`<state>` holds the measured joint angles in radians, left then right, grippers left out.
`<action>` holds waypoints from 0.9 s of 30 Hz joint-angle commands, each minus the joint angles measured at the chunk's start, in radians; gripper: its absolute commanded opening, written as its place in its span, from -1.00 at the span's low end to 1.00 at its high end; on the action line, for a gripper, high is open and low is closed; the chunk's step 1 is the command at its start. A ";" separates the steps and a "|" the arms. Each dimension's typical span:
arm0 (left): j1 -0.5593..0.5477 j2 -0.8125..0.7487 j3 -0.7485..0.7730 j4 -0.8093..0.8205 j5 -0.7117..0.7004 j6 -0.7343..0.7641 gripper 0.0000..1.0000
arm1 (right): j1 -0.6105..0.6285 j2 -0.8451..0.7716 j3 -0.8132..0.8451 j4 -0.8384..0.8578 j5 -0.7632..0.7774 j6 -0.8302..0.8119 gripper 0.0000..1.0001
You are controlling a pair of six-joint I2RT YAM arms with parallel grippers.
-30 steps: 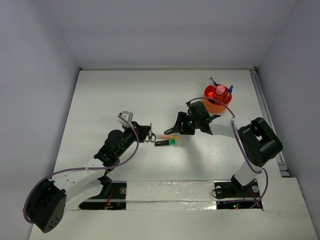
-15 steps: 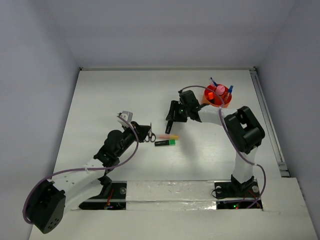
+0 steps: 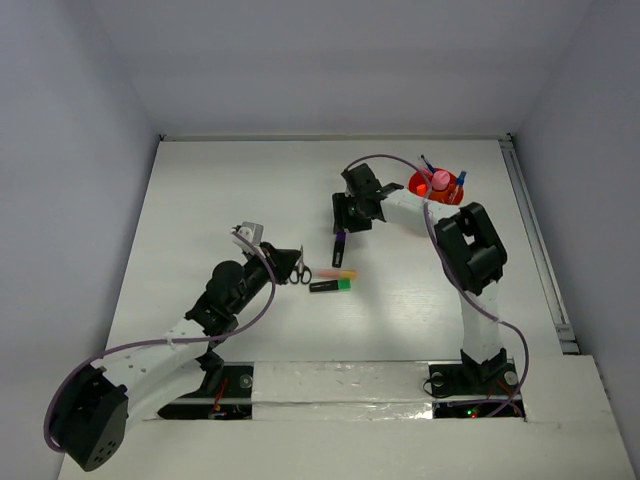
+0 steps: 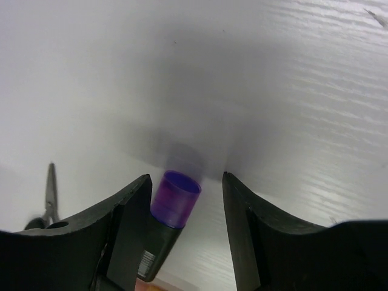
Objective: Sort the stationery into containers
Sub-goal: Pick up the pen from the center of the board.
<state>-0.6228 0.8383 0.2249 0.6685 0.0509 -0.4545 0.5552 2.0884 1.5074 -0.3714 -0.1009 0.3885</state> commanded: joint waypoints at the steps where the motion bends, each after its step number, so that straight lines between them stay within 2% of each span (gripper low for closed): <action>1: -0.008 -0.018 0.019 0.043 0.006 0.001 -0.94 | 0.038 0.027 0.053 -0.188 0.070 -0.060 0.14; 5: -0.008 -0.018 0.019 0.046 0.018 -0.001 -0.94 | 0.051 0.013 0.073 -0.235 0.168 -0.042 0.24; 8: -0.008 -0.030 0.019 0.046 0.023 -0.003 -0.94 | 0.051 -0.008 0.039 -0.206 0.109 -0.022 0.26; 10: -0.008 -0.036 0.016 0.046 0.024 -0.004 -0.94 | 0.061 -0.005 0.025 -0.179 0.040 -0.014 0.19; 15: -0.008 -0.048 0.014 0.045 0.026 -0.006 -0.94 | 0.072 0.039 0.060 -0.164 -0.026 0.000 0.16; 24: -0.008 -0.058 0.011 0.040 0.014 -0.003 -0.93 | 0.072 0.105 0.174 -0.233 0.044 -0.017 -0.04; 27: -0.008 -0.054 0.014 0.039 0.020 -0.003 -0.93 | 0.081 0.110 0.181 -0.245 0.069 -0.026 -0.04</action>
<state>-0.6228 0.7998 0.2249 0.6678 0.0570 -0.4549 0.6174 2.1647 1.6619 -0.5545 -0.0719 0.3794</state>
